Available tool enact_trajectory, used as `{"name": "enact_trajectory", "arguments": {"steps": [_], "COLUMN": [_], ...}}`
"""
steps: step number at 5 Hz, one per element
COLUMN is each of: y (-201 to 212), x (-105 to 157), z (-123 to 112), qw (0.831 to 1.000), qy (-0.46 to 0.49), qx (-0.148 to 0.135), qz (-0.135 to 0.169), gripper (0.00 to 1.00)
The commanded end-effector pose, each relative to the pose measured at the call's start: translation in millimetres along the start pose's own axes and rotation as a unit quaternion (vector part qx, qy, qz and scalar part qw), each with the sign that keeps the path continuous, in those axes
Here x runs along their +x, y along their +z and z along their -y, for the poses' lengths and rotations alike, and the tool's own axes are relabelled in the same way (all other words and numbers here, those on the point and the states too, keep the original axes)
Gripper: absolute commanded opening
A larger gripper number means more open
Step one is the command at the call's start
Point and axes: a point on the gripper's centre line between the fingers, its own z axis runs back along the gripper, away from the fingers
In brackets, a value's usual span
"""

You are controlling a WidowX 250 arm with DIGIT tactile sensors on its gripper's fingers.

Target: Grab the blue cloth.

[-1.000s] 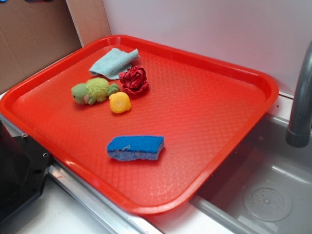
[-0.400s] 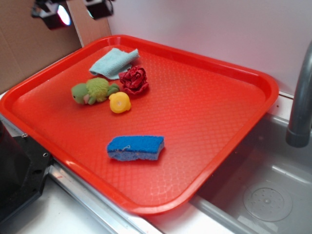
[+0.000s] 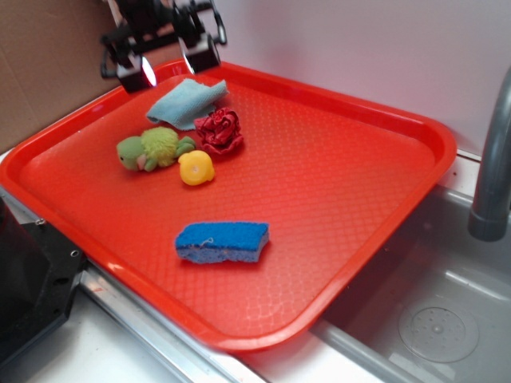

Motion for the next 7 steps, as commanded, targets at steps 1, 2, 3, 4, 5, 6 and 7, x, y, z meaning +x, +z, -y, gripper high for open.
{"name": "enact_trajectory", "arguments": {"steps": [1,2,3,4,5,6,7], "y": [-20.9,-27.5,-32.1,-31.1,-30.8,-27.2,-8.5], "x": [34.9,35.0,34.8,31.7,29.2,27.4,25.9], "z": [-11.4,-11.0,-13.9,-13.9,-13.3,-11.9,-4.5], "qw": [0.994,0.993,0.992,0.991,0.990,0.989,0.986], "qy": [-0.069,-0.069,-0.059,-0.057,-0.057,-0.062,-0.098], "qx": [0.064,0.074,0.086,0.091,0.099,0.104,0.105], "qz": [0.060,0.058,0.074,0.079,0.086,0.088,0.086], "gripper": [1.00,1.00,0.00,0.00,0.00,0.00,0.00]}}
